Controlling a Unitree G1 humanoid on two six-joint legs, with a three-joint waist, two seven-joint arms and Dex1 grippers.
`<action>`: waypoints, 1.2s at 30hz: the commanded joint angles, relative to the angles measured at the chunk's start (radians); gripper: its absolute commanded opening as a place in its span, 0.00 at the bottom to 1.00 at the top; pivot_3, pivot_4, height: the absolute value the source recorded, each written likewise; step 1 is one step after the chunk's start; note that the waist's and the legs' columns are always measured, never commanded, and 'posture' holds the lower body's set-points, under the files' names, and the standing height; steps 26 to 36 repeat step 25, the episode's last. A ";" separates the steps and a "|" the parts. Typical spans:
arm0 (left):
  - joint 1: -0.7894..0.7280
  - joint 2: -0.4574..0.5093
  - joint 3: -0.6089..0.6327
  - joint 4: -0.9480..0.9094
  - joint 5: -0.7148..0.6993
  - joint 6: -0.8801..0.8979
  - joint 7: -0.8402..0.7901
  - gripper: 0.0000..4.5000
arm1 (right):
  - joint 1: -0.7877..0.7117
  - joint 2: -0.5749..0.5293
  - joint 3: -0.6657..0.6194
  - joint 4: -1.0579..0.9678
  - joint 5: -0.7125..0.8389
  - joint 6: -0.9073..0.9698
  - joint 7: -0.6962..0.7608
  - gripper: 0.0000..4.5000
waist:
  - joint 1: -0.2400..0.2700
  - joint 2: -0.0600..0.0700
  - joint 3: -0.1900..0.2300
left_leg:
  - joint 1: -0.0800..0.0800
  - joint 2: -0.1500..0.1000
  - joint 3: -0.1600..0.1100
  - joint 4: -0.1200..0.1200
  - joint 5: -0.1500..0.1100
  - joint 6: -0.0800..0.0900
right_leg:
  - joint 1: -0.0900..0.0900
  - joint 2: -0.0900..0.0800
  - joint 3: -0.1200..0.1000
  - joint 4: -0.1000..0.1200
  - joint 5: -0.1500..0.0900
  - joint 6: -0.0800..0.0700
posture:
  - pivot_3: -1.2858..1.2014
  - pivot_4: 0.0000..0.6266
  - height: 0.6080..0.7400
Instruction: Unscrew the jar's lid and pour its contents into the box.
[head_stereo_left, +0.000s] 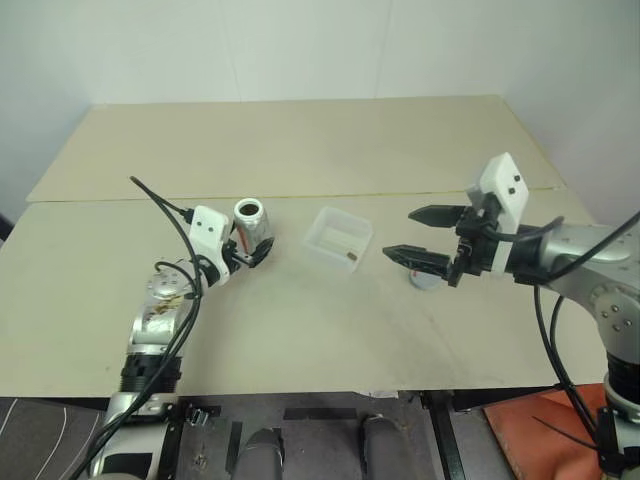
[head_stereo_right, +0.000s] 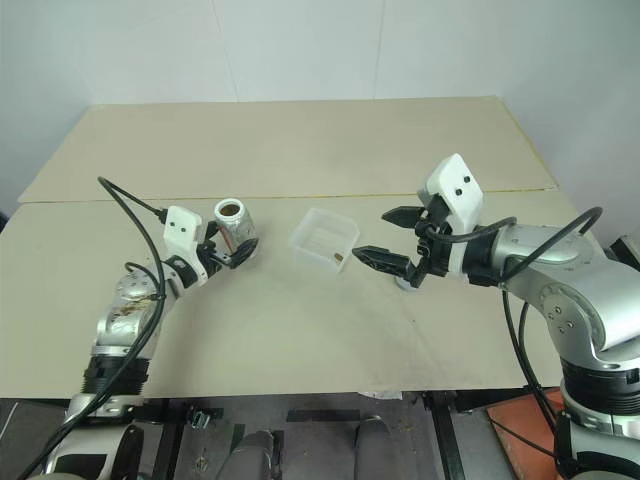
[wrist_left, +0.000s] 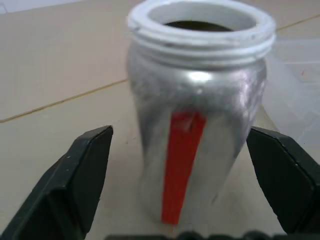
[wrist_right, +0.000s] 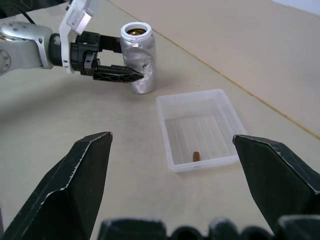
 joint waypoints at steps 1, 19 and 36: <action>0.047 0.138 0.049 -0.177 -0.085 0.112 -0.122 1.00 | 0.031 -0.036 -0.063 -0.037 0.020 -0.008 0.009 1.00 | 0.000 0.000 0.000 | 0.000 0.000 0.000 0.000 0.000 0.000 | 0.000 0.000 0.000 0.000 0.000 0.000 | 0.52 0.24 1.00; 0.252 0.659 0.455 -0.321 -0.474 0.275 -0.669 1.00 | 0.204 -0.118 -0.159 -0.035 0.005 -0.188 0.152 1.00 | 0.005 0.000 0.000 | 0.002 0.002 0.002 -0.002 -0.002 0.004 | 0.000 0.001 0.000 -0.002 -0.002 -0.002 | 0.52 0.24 1.00; 0.287 0.646 0.488 -0.401 -0.499 0.318 -0.601 1.00 | 0.195 -0.118 -0.129 -0.020 -0.008 -0.202 0.149 1.00 | -0.001 0.000 0.000 | 0.003 0.002 0.003 -0.002 -0.002 0.004 | 0.000 0.001 0.001 -0.001 -0.002 -0.002 | 0.52 0.24 1.00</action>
